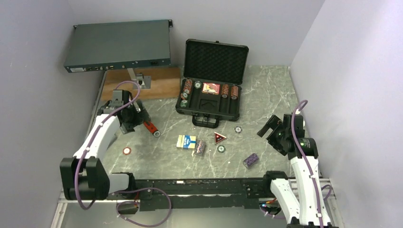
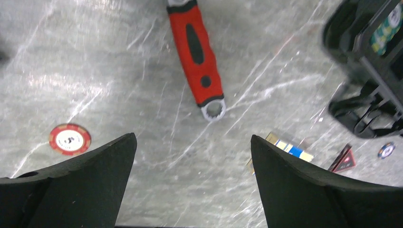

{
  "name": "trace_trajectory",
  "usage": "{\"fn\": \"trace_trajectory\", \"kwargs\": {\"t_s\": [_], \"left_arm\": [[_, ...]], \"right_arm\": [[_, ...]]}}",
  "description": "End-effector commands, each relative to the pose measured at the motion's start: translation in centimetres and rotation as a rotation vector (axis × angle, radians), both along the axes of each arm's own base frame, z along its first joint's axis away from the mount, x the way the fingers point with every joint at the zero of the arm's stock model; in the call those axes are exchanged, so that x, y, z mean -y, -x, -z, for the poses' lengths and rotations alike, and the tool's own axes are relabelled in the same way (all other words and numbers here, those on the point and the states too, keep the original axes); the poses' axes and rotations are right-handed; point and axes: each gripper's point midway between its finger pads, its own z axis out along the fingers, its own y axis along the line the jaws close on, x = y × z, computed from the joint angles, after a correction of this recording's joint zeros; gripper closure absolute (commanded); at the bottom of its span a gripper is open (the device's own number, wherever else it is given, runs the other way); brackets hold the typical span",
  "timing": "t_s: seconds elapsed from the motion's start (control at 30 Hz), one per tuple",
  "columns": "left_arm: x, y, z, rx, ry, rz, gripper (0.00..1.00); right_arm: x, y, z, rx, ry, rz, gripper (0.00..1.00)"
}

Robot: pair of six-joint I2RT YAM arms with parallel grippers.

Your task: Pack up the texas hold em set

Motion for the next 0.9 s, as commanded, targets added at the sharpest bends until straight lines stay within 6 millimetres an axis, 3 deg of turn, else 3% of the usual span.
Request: {"fn": "trace_trajectory", "kwargs": {"t_s": [0.0,0.33,0.7,0.87], "left_arm": [[0.4,2.2,-1.2,0.044,-0.009,0.081,0.04],[0.5,5.0,-2.2,0.161,-0.057,0.204,0.00],[1.0,6.8,-4.3,0.236,-0.043,0.222,0.00],[1.4,6.7,-4.7,0.283,-0.040,0.237,0.00]], "right_arm": [[-0.4,1.1,1.4,-0.089,-0.057,0.069,0.00],[-1.2,4.2,4.8,-0.286,-0.156,0.238,0.00],[-2.3,5.7,8.1,-0.450,-0.237,0.334,0.01],[-2.9,5.6,9.4,-0.467,-0.276,0.374,0.09]]}}
